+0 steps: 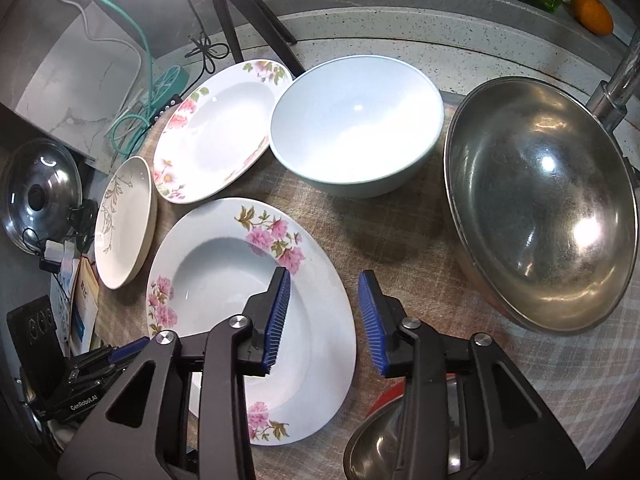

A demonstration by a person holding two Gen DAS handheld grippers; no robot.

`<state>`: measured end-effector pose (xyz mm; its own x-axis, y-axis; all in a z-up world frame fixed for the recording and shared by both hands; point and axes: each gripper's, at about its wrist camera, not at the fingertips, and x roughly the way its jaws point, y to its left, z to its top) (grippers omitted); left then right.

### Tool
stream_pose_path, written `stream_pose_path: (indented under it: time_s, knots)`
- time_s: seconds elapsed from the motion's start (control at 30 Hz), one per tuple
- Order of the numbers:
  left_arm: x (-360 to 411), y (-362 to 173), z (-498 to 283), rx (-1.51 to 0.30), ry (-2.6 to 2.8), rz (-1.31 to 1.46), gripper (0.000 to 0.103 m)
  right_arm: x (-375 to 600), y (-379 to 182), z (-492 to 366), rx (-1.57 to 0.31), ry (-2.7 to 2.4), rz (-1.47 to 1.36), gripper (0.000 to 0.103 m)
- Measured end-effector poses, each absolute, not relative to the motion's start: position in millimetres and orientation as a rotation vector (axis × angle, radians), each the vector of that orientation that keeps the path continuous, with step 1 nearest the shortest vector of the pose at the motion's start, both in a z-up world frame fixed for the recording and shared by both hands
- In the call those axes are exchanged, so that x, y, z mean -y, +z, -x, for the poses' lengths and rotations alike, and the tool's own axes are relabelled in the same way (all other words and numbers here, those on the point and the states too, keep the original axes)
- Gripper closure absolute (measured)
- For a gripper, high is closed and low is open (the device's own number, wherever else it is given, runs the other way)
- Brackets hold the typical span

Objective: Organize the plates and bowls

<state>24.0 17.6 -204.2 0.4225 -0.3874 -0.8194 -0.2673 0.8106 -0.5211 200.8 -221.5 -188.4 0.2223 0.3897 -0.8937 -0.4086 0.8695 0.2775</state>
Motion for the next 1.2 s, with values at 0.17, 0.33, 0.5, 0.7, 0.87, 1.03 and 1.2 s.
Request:
stream_pose_path:
  time_s: [0.17,0.33,0.5,0.7,0.87,1.03,1.2]
  knots:
    - [-18,-206,-29,-1.162,-0.083,0.666,0.084,220,-194,-205,-1.251,0.560,0.001,0.068]
    - [-17,-209,-30,-1.173,-0.089,0.673,0.085,217,-202,-212,-1.271,0.554,-0.004,0.068]
    - [-16,-212,-34,-1.178,-0.090,0.675,0.086,213,-208,-216,-1.287,0.569,0.004,0.068]
    - [-18,-213,-35,-1.176,-0.096,0.680,0.086,207,-211,-215,-1.288,0.572,0.022,0.075]
    - [-18,-213,-36,-1.176,-0.099,0.673,0.086,207,-210,-214,-1.285,0.567,0.031,0.076]
    - [-17,-212,-35,-1.181,-0.100,0.664,0.086,207,-209,-210,-1.286,0.560,0.045,0.076]
    - [-17,-212,-34,-1.185,-0.096,0.661,0.086,206,-209,-203,-1.289,0.562,0.066,0.076]
